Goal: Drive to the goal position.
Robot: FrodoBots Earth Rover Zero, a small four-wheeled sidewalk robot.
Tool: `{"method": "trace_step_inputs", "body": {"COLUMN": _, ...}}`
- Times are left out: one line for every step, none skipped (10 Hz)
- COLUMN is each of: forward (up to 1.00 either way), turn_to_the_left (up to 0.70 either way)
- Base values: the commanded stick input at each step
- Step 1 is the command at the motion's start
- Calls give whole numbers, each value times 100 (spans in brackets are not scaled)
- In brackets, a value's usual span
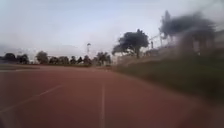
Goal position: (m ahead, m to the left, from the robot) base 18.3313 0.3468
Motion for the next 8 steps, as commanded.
{"method": "trace_step_inputs", "body": {"forward": 70, "turn_to_the_left": 0}}
{"method": "trace_step_inputs", "body": {"forward": 70, "turn_to_the_left": 0}}
{"method": "trace_step_inputs", "body": {"forward": 70, "turn_to_the_left": 0}}
{"method": "trace_step_inputs", "body": {"forward": 70, "turn_to_the_left": 0}}
{"method": "trace_step_inputs", "body": {"forward": 70, "turn_to_the_left": 0}}
{"method": "trace_step_inputs", "body": {"forward": 70, "turn_to_the_left": 0}}
{"method": "trace_step_inputs", "body": {"forward": 70, "turn_to_the_left": 0}}
{"method": "trace_step_inputs", "body": {"forward": 70, "turn_to_the_left": 0}}
